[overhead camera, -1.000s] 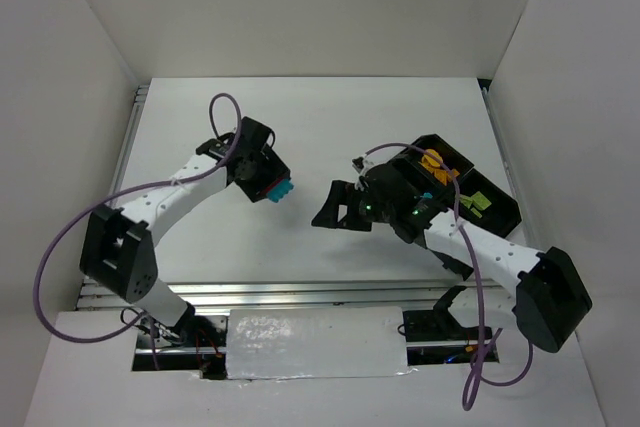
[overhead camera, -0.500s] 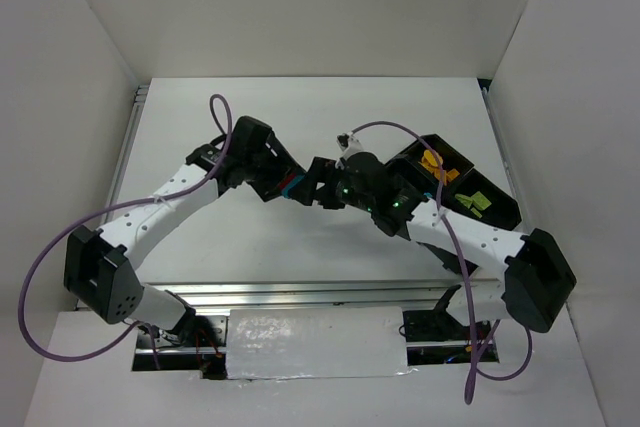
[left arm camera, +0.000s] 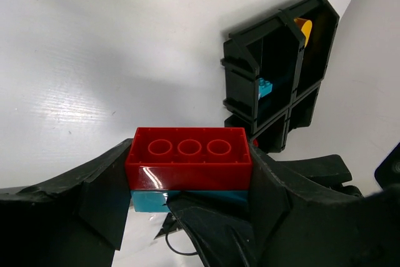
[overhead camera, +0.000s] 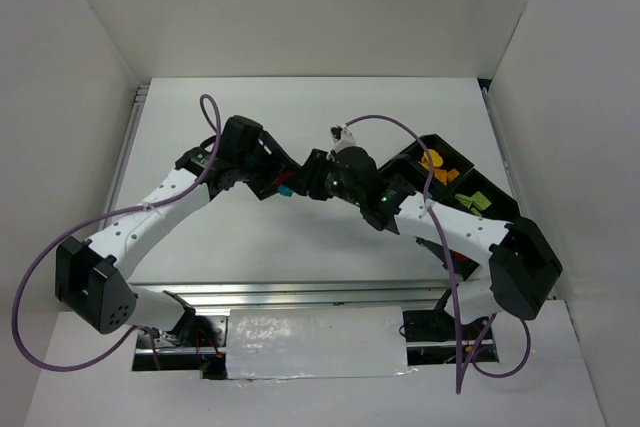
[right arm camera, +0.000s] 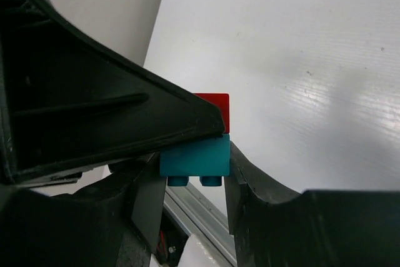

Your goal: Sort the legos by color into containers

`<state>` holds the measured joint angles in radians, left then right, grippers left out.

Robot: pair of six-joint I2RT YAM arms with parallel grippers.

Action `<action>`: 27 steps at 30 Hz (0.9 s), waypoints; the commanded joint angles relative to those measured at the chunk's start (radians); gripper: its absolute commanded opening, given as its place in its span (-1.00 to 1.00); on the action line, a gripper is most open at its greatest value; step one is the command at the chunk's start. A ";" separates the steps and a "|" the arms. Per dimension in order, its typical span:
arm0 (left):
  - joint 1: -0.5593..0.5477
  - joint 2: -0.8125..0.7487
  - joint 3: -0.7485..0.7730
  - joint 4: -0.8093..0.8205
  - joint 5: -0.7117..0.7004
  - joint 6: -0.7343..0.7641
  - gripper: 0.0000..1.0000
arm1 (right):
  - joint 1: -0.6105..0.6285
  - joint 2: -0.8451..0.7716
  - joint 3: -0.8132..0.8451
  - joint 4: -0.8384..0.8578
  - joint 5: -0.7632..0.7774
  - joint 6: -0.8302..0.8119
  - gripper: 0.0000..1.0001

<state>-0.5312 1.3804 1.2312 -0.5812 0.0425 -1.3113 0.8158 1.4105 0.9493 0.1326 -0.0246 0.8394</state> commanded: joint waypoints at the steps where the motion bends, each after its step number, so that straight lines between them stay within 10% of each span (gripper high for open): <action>1: 0.022 -0.030 0.027 -0.038 0.010 0.040 -1.00 | 0.005 -0.039 -0.068 0.123 -0.072 -0.085 -1.00; 12: 0.122 -0.090 0.044 -0.103 -0.038 0.198 -1.00 | -0.104 -0.171 -0.326 0.188 -0.420 -0.252 -1.00; 20: 0.123 -0.112 0.076 -0.189 -0.164 0.348 -1.00 | -0.246 -0.333 -0.230 -0.319 0.145 -0.132 -1.00; 27: 0.123 -0.214 0.002 -0.218 -0.219 0.452 -1.00 | -0.597 -0.427 -0.150 -0.646 0.298 -0.092 -1.00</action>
<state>-0.4080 1.2232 1.2503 -0.7765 -0.1295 -0.9382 0.3073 1.0161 0.7494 -0.3237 0.1390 0.7277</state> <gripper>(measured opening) 0.756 0.441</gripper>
